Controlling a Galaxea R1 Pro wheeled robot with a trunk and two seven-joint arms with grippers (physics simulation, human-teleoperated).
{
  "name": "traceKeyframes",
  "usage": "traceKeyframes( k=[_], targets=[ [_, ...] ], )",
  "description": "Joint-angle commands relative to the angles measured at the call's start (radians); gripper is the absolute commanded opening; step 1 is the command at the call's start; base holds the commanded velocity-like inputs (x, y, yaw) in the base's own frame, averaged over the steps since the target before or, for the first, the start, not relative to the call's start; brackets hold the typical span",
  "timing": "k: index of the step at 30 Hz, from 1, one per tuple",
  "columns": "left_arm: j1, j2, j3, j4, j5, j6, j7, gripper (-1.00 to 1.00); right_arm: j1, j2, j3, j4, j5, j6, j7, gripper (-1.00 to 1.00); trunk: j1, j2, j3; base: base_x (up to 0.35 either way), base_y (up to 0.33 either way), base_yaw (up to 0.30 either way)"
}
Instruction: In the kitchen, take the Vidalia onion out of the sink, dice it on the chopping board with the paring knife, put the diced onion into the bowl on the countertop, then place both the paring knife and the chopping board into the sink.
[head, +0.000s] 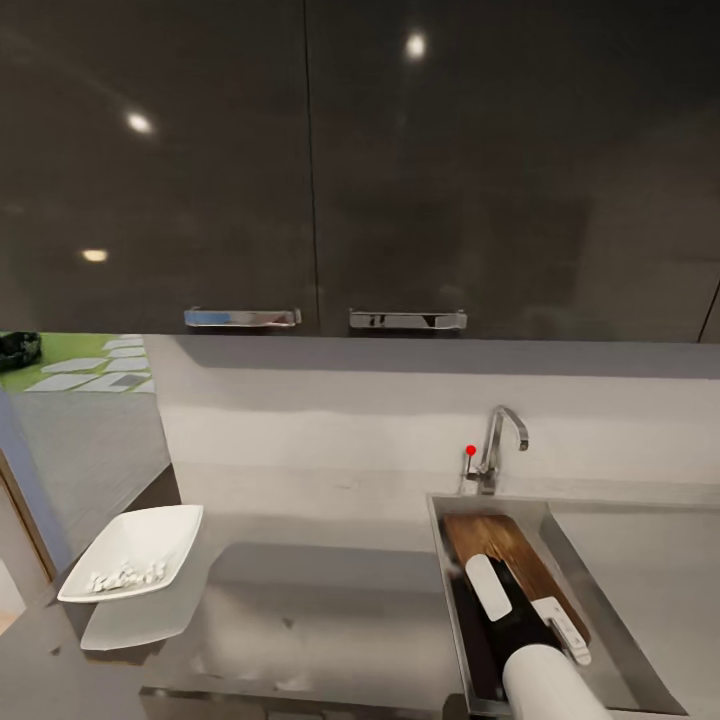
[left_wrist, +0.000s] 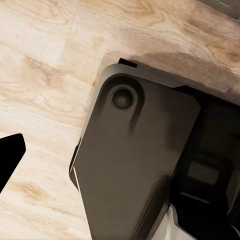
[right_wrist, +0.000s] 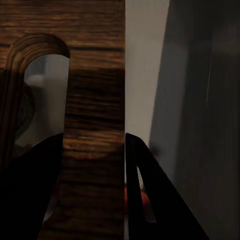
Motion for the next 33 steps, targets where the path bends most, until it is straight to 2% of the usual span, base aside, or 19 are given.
traceKeyframes(
  k=[1,8,16,32,33],
  targets=[
    [-0.001,-0.001,-0.008,0.004,0.005,-0.005,0.001,1.00,0.000,0.001,-0.002,0.007,-0.002,-0.014,0.006,-1.00,0.000,-0.001,0.000,0.000,0.000,0.000],
    [-0.001,-0.001,-0.009,0.004,0.005,-0.005,0.001,1.00,0.000,-0.011,-0.002,0.089,-0.006,-0.060,0.036,-1.00,0.000,-0.001,0.000,0.000,0.000,0.000],
    [-0.001,-0.005,-0.008,0.004,0.006,-0.004,0.001,1.00,0.000,-0.028,-0.002,0.095,-0.010,-0.061,0.037,-1.00,0.000,-0.001,0.000,0.000,0.000,0.000],
    [-0.001,-0.005,-0.008,0.004,0.005,-0.003,0.001,1.00,0.000,-0.028,-0.003,0.095,-0.011,-0.061,0.037,-1.00,0.000,-0.001,0.000,0.000,0.000,0.000],
    [-0.001,-0.005,-0.008,0.004,0.005,-0.002,0.001,1.00,0.000,-0.028,-0.003,0.095,-0.011,-0.061,0.037,1.00,0.000,-0.001,0.000,0.000,0.000,0.000]
  ],
)
